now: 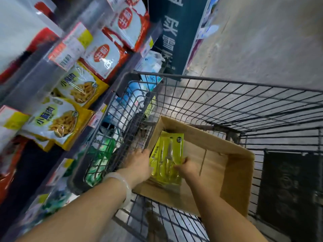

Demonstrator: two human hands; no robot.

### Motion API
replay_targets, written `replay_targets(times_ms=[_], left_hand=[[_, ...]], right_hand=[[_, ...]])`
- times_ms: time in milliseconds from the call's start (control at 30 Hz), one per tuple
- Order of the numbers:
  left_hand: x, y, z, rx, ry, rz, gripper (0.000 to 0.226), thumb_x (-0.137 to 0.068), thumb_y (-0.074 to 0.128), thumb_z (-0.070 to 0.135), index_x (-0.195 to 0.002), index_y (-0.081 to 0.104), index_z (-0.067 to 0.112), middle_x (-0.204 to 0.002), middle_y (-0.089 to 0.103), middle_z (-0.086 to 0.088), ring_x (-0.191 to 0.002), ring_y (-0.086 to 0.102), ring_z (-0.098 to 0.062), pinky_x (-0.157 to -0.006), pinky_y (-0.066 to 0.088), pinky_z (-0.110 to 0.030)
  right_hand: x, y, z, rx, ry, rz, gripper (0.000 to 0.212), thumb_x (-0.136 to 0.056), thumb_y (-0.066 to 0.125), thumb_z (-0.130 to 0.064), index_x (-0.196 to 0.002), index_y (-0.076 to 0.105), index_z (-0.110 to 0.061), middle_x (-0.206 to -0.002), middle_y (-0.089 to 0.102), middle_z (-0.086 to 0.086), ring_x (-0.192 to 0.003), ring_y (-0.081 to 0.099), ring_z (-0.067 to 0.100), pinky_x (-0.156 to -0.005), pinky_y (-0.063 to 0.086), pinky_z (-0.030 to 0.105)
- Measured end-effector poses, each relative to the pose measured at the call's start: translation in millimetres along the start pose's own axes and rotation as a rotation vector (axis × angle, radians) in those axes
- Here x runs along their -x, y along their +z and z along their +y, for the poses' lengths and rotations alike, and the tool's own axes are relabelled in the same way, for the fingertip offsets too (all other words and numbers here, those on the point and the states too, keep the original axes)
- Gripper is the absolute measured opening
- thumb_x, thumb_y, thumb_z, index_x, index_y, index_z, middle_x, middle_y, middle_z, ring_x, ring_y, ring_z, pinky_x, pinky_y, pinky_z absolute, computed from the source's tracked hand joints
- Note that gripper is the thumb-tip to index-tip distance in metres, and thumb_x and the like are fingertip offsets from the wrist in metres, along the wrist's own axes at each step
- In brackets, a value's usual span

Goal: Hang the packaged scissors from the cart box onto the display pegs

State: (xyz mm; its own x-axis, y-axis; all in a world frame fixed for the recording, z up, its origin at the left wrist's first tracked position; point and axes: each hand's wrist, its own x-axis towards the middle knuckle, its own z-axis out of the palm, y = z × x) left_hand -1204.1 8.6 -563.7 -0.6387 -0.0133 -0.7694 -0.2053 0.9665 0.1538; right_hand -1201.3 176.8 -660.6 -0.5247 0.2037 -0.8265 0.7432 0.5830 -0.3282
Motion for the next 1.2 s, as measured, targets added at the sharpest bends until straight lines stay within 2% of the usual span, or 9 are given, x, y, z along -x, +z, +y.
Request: replay_targets(times_ms=[67,200,400,567,633,733,933,1033,1200], left_hand=[[5.3,-4.8,3.7,0.126,0.023,-0.008,0.07,-0.086,0.062,0.038,-0.142,0.028,0.014,-0.145,0.037,-0.011,-0.134,0.036,-0.03,-0.109,0.036,-0.041],[18.1,-18.3,13.8,0.651,-0.03,-0.032,0.098,-0.075,0.076,0.036,-0.149,0.014,0.016,-0.152,0.031,-0.007,-0.138,0.033,-0.026,-0.113,0.031,-0.041],[16.9,-26.9,12.6,1.085,-0.146,0.094,0.049,-0.084,0.067,0.008,-0.128,0.046,0.006,-0.121,0.058,-0.009,-0.098,0.053,-0.019,-0.086,0.045,-0.033],[5.2,-14.4,-20.8,1.113,-0.222,0.136,0.047,-0.09,0.059,0.011,-0.135,0.042,0.009,-0.136,0.05,-0.008,-0.118,0.051,-0.026,-0.103,0.041,-0.043],[0.2,-6.7,-30.5,1.087,-0.24,0.149,0.055,-0.092,0.057,0.011,-0.142,0.034,0.009,-0.137,0.046,-0.003,-0.123,0.046,-0.025,-0.101,0.038,-0.038],[-7.1,1.9,-41.1,0.983,-0.302,0.172,0.054,-0.093,0.056,0.013,-0.141,0.034,0.004,-0.143,0.042,-0.014,-0.129,0.042,-0.032,-0.105,0.036,-0.042],[-21.4,18.9,-59.6,0.951,-0.327,0.123,0.059,-0.091,0.057,0.027,-0.143,0.032,0.014,-0.147,0.038,-0.01,-0.132,0.041,-0.031,-0.11,0.035,-0.045],[-15.5,17.1,-58.3,0.953,-0.33,0.119,0.056,-0.091,0.057,0.032,-0.14,0.035,0.015,-0.146,0.041,-0.01,-0.13,0.043,-0.031,-0.108,0.036,-0.048],[10.2,2.9,-51.4,0.926,-0.337,0.159,0.058,-0.092,0.055,0.031,-0.142,0.032,0.011,-0.146,0.039,-0.011,-0.132,0.041,-0.03,-0.108,0.037,-0.043]], right_hand=[[15.5,-15.6,-0.9,-0.18,-0.053,-0.016,0.022,-0.076,0.072,-0.005,-0.081,0.052,-0.013,-0.079,0.059,0.008,-0.079,0.059,0.025,-0.076,0.055,0.044],[48.8,-46.7,-8.6,-0.524,-0.187,-0.208,0.033,-0.079,0.065,0.008,-0.072,0.043,-0.015,-0.064,0.052,0.001,-0.058,0.052,0.016,-0.054,0.048,0.029],[61.6,-51.7,-39.5,-0.621,-0.27,-0.331,0.025,-0.084,0.063,0.0,-0.076,0.046,-0.016,-0.064,0.049,-0.003,-0.053,0.055,0.007,-0.053,0.048,0.022],[23.5,-14.6,-11.2,-0.413,-0.037,-0.025,0.017,-0.086,0.066,-0.023,-0.079,0.052,-0.015,-0.072,0.056,0.002,-0.066,0.056,0.017,-0.059,0.042,0.025],[13.8,1.3,1.3,-0.154,-0.006,-0.011,0.026,-0.083,0.068,-0.029,-0.099,0.054,-0.015,-0.087,0.059,0.004,-0.089,0.058,0.024,-0.071,0.041,0.027],[1.9,23.8,2.4,-0.145,0.031,-0.079,0.054,-0.083,0.069,-0.024,-0.127,0.046,-0.003,-0.123,0.057,0.009,-0.118,0.054,0.027,-0.089,0.042,0.026],[-16.1,32.7,7.2,-0.059,0.053,-0.015,0.032,-0.08,0.072,-0.028,-0.102,0.065,-0.007,-0.11,0.068,0.011,-0.102,0.064,0.027,-0.076,0.047,0.026],[-11.2,22.9,9.3,-0.045,0.037,0.03,0.027,-0.08,0.071,-0.023,-0.096,0.055,-0.008,-0.104,0.062,0.01,-0.102,0.062,0.029,-0.074,0.047,0.029],[19.4,2.2,9.2,-0.361,0.014,-0.018,0.026,-0.077,0.071,-0.001,-0.083,0.049,-0.013,-0.083,0.061,0.009,-0.07,0.059,0.02,-0.055,0.05,0.028]])
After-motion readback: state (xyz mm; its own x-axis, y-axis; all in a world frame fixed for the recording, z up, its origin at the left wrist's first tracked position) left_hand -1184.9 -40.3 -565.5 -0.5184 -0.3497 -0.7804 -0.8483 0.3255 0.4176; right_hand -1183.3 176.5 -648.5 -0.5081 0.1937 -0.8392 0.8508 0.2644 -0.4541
